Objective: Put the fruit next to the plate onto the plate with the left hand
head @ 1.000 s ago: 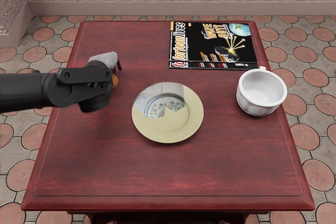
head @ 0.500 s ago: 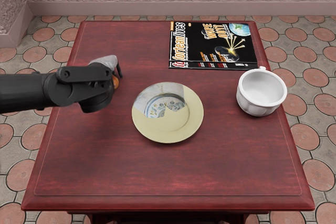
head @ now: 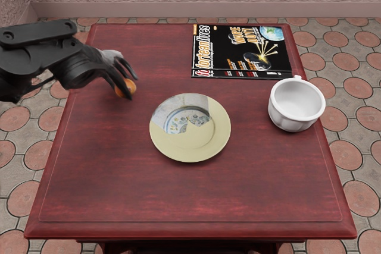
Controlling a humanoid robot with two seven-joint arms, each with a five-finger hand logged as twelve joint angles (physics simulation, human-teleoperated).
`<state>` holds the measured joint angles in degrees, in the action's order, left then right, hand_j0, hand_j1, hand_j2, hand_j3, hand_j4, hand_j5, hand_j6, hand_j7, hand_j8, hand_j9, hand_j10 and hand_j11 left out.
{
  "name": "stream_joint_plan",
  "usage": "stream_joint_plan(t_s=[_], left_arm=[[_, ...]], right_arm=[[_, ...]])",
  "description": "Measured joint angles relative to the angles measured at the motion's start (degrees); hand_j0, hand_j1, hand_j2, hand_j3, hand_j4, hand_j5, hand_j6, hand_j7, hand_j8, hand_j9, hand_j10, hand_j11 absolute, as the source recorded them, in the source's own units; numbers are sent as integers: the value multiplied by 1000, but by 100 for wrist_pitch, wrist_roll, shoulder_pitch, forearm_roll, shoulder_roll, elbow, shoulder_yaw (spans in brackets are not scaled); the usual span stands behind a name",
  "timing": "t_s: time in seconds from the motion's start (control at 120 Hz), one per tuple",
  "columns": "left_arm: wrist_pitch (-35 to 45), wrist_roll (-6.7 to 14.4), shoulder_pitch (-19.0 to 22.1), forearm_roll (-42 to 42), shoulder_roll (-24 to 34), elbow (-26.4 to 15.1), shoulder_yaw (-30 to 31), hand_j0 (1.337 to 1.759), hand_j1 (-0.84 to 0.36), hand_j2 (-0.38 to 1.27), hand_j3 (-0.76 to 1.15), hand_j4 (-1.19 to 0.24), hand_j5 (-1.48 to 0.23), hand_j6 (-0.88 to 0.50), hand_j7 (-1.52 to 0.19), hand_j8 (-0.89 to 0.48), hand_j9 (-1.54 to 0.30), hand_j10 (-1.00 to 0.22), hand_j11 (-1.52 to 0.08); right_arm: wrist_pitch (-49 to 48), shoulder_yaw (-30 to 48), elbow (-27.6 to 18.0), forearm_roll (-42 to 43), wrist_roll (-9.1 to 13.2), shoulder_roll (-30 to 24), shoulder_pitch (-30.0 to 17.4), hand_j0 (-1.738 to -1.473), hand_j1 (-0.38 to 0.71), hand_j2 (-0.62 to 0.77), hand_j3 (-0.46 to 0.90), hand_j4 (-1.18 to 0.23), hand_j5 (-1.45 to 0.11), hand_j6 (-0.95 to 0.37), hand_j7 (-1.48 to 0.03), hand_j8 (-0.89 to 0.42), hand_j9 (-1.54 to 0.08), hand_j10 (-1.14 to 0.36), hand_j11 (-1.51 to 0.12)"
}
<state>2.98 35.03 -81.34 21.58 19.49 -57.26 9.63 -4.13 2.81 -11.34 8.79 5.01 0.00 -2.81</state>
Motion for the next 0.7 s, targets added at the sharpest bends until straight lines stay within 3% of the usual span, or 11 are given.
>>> stream_joint_plan(t_s=[0.3,0.7], left_arm=[[-2073,-1,-39,-708,197,-21,-1004,1656,-299,322,0,-651,-887,-523,-884,-467,-858,-622,-864],[-2656,-1,-23,-821,6,-546,-1134,1657,-317,352,0,-638,-868,-524,-862,-467,-836,-621,-841]], right_arm=[[0,0,0,0,0,0,0,-1658,-326,-4,0,-19,-25,-19,-25,-19,-25,-19,-25],[0,0,0,0,0,0,0,-1658,-326,-4,0,-19,-24,-19,-24,-19,-24,-19,-24]])
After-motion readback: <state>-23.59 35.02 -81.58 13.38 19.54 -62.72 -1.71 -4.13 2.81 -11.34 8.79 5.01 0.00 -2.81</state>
